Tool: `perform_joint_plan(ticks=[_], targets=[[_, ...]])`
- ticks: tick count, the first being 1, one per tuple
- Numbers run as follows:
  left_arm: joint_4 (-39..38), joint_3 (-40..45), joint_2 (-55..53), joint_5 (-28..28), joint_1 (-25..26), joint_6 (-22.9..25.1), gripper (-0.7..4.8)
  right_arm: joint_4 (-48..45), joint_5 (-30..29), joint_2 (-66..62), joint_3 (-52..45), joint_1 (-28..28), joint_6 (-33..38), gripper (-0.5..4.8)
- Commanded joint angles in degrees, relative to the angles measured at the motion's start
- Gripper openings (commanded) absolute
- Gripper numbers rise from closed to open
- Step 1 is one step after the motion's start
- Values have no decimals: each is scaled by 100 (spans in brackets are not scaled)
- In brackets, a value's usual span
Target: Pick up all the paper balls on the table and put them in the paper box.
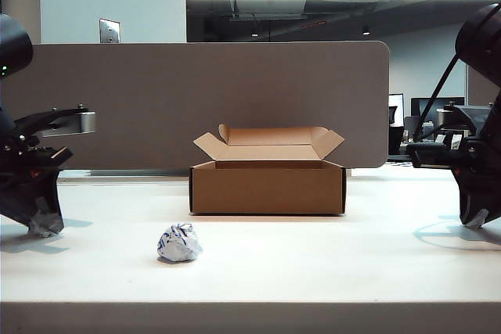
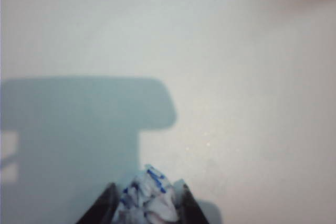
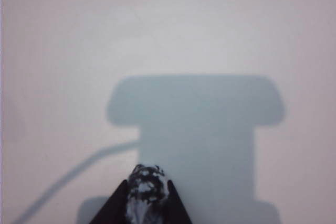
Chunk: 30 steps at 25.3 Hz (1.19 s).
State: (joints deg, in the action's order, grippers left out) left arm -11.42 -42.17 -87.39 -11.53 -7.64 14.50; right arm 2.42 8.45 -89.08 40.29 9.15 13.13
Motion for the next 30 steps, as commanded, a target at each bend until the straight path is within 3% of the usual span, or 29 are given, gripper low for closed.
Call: perform_joint_plan(ticks=[1, 6, 8, 11, 13, 21, 23, 25, 30], targets=[[-225, -221, -2, -15, 4, -170, 146, 39, -42, 13, 48, 9, -195, 69], [-715, -1150, 2, -39, 4, -168, 146, 70, -61, 221, 273, 9, -275, 62], [-815, -1523, 2, -304, 2, -254, 146, 260, -140, 286, 531, 9, -284, 62], [-813, -1937, -2, -791, -92, -599, 146, 396, -732, 341, 955, 20, -269, 62], [-728, -2199, -7, -859, -275, -658, 147, 577, -1040, 332, 1381, 151, -249, 62], [118, -2911, -411, -1064, -1119, -662, 148, 791, -1178, 195, 2800, 798, -313, 62], [251, -3132, -686, -1169, -1294, -662, 149, 796, -1497, -81, 3156, 909, -319, 62], [345, -3272, -920, -1176, -1399, -662, 165, 798, -1504, -378, 3351, 1019, -339, 63], [815, -3305, -1233, -1178, -1532, -793, 292, 782, -1779, -918, 3517, 1062, -398, 87]])
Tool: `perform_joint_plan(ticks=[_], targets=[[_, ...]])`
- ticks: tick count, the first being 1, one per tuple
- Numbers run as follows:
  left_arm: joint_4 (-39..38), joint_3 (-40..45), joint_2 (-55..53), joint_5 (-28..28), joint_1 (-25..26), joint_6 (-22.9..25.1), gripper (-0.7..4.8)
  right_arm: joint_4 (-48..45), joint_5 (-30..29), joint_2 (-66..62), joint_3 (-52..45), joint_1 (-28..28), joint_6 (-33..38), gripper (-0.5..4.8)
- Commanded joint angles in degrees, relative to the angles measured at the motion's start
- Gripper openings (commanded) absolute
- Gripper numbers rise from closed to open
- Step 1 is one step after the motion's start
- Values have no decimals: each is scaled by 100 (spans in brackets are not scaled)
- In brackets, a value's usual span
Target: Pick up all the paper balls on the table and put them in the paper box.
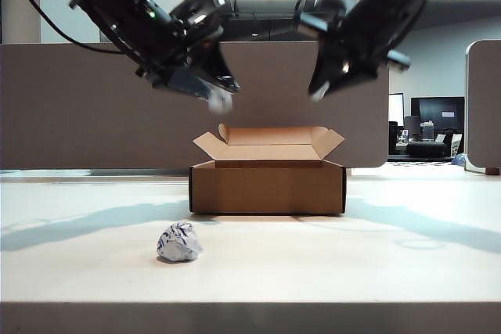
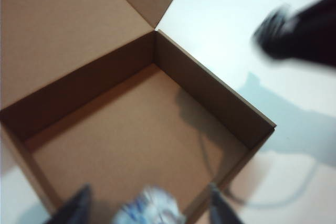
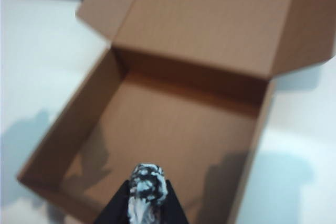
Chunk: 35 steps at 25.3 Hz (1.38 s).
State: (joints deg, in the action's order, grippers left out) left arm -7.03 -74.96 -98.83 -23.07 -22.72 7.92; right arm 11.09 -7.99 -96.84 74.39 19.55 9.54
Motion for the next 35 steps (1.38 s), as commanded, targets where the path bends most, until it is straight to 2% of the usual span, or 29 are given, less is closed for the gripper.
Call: perform_joint_plan(ticks=[1, 2, 3, 6, 10, 15, 18, 20, 22, 23, 25, 29, 31, 35], targets=[[413, -28, -129, -37, -28, -186, 310, -76, -138, -234, 125, 26, -42, 124], [409, -26, -166, -31, -28, -278, 311, -61, -251, -348, 142, 28, -39, 179], [407, -26, -177, -35, -28, -280, 311, -66, -302, -389, 144, 28, -39, 194], [442, -28, -177, -33, -26, -278, 311, -122, -376, -389, 151, 28, -39, 223], [337, -28, -127, -39, -26, -284, 310, -61, -374, -385, 243, 26, -39, 226], [-767, -28, 398, -96, -26, -234, 310, 74, -341, -63, 293, -31, -413, 225], [-2197, -22, 1222, -96, -61, 68, 308, 345, 723, 431, 291, -223, -881, 229], [-2933, -22, 1633, 50, -278, 341, 282, 555, 1519, 695, 289, -385, -979, 229], [-3307, -20, 1836, 240, -472, 505, 272, 675, 1873, 844, 282, -535, -979, 227], [-3488, -20, 1899, 282, -629, 555, 272, 695, 1982, 938, 249, -632, -977, 210], [-3825, -15, 1930, 461, -986, 564, 273, 682, 1985, 1115, 133, -831, -953, 203], [-4100, 350, 1917, 1561, -1670, 817, 274, 660, 1893, 1467, -243, -1185, -758, 198], [-4030, 776, 1917, 1674, -1985, 793, 274, 562, 1759, 1692, -551, -1390, -616, 198], [-3554, 1449, 1917, 1683, -2096, 413, 274, 391, 1648, 2009, -1036, -1512, -612, 198]])
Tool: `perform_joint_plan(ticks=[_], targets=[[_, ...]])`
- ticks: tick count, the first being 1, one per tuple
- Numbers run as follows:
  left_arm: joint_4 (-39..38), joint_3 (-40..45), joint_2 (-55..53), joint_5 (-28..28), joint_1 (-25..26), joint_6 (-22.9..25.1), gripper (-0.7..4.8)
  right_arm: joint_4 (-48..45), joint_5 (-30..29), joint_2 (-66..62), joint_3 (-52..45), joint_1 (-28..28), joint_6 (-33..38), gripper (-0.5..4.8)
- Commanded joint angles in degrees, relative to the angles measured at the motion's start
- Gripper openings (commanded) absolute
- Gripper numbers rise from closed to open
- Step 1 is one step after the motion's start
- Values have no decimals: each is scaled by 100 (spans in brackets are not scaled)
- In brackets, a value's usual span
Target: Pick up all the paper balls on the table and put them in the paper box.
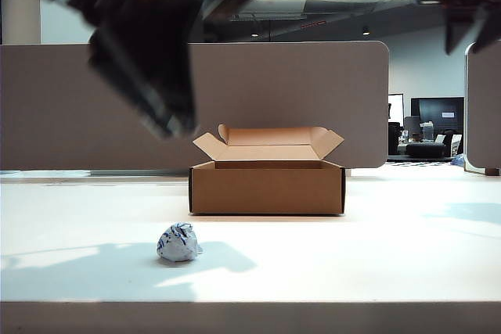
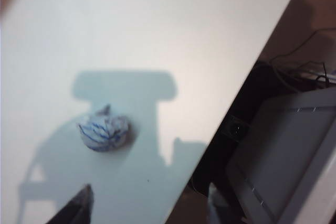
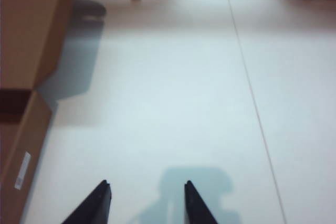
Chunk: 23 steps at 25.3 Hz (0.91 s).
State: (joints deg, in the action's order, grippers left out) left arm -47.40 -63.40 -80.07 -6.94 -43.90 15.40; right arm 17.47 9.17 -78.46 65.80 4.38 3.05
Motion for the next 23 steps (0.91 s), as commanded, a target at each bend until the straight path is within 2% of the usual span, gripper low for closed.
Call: perform_joint_plan(ticks=[1, 3, 5, 7, 10, 14, 23], targets=[[636, 428, 42, 70, 22, -470, 275, -273, -68, 240, -291, 0, 35, 198], [984, 691, 42, 70, 28, -756, 292, -315, -70, 341, -474, 0, 35, 198], [1261, 833, 42, 72, 33, -841, 310, -310, -72, 378, -584, 9, 35, 198], [1709, 973, 35, 85, 33, -1054, 311, -269, -74, 378, -651, 17, 35, 198], [2050, 977, -50, 577, 66, -1351, 311, -254, -77, 387, -658, 17, 35, 198], [1910, 975, -249, 973, 63, -1506, 340, -256, -140, 387, -658, 20, 37, 198], [1967, 975, -979, 798, 66, -1906, 350, -260, -136, 385, -660, 20, 22, 198]])
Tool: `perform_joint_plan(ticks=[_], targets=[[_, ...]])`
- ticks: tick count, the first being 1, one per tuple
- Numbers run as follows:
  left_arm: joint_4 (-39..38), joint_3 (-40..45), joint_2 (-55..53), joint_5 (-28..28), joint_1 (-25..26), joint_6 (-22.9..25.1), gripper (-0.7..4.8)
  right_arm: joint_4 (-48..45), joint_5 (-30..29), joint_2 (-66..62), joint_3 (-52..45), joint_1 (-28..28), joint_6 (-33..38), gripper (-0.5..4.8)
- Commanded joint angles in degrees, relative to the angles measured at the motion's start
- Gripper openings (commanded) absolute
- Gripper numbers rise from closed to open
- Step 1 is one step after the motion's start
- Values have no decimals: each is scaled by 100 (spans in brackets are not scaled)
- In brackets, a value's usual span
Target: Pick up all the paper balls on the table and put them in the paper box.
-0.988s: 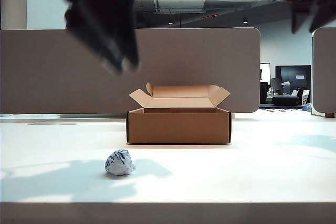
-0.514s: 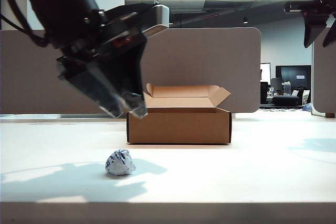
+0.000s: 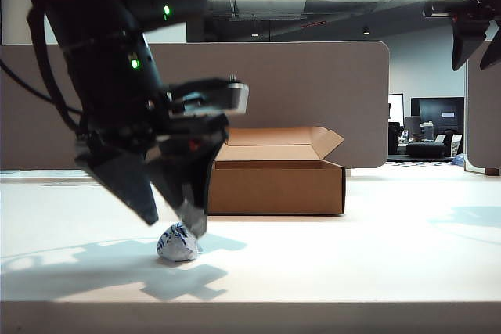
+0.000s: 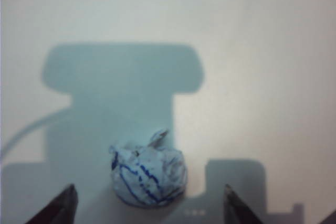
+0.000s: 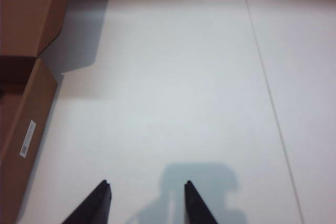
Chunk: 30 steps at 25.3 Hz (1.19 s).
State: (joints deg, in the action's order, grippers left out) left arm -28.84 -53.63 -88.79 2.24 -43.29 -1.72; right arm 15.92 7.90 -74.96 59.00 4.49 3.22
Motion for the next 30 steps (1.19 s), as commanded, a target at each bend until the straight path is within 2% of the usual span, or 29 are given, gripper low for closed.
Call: perform_joint_plan(ticks=[1, 11, 22, 28, 30], targets=[[136, -2, -131, -136, 2, -197, 350, -105, -9, 37, 20, 9, -7, 198], [251, -2, -166, -234, 92, -505, 349, -109, -11, 37, 22, 9, -22, 198], [245, -2, -236, -627, 289, -612, 340, -116, -11, 37, 22, 9, -22, 198], [234, -2, -411, -636, 289, -669, 340, -116, -11, 37, 22, 9, -22, 198], [234, -2, -420, -636, 289, -671, 321, -116, -11, 37, 22, 9, -22, 198]])
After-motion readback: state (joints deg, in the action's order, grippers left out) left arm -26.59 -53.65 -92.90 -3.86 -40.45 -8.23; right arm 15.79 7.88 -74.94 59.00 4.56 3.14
